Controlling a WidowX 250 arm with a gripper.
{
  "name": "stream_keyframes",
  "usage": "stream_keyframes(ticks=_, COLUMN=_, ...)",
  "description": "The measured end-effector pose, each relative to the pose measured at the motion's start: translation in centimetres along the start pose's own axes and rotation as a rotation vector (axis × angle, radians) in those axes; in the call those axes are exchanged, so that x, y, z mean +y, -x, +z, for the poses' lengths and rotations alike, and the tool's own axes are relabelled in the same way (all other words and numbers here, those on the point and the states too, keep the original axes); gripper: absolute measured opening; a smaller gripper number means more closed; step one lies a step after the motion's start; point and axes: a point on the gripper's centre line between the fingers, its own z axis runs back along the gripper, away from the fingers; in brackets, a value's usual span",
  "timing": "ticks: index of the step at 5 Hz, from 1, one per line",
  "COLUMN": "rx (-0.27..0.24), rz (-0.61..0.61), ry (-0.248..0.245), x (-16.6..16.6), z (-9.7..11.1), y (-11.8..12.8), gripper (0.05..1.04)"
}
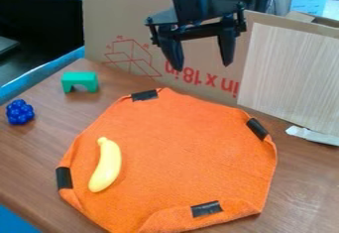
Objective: Moved the banana from the top edge of the cloth to the left of the table
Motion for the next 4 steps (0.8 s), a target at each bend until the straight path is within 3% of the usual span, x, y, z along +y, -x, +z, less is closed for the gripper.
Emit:
stream_keyframes(ticks=1, rx=0.026, rz=-0.003, ry=-0.009, x=0.3, z=-0.7, y=0.5, gripper=1.0)
stream_keyframes(ticks=2, rx=0.084, rz=0.038, ry=-0.043, x=4.9, z=-1.5, y=1.6, gripper=1.0)
stream_keyframes(ticks=3, rx=0.091, rz=0.018, ry=-0.031, x=6.5, z=-0.8, y=2.7, gripper=1.0)
stream_keyframes(ticks=4, rx=0.075, rz=0.016, ry=-0.06, x=8.2, z=-0.7, y=3.1, gripper=1.0)
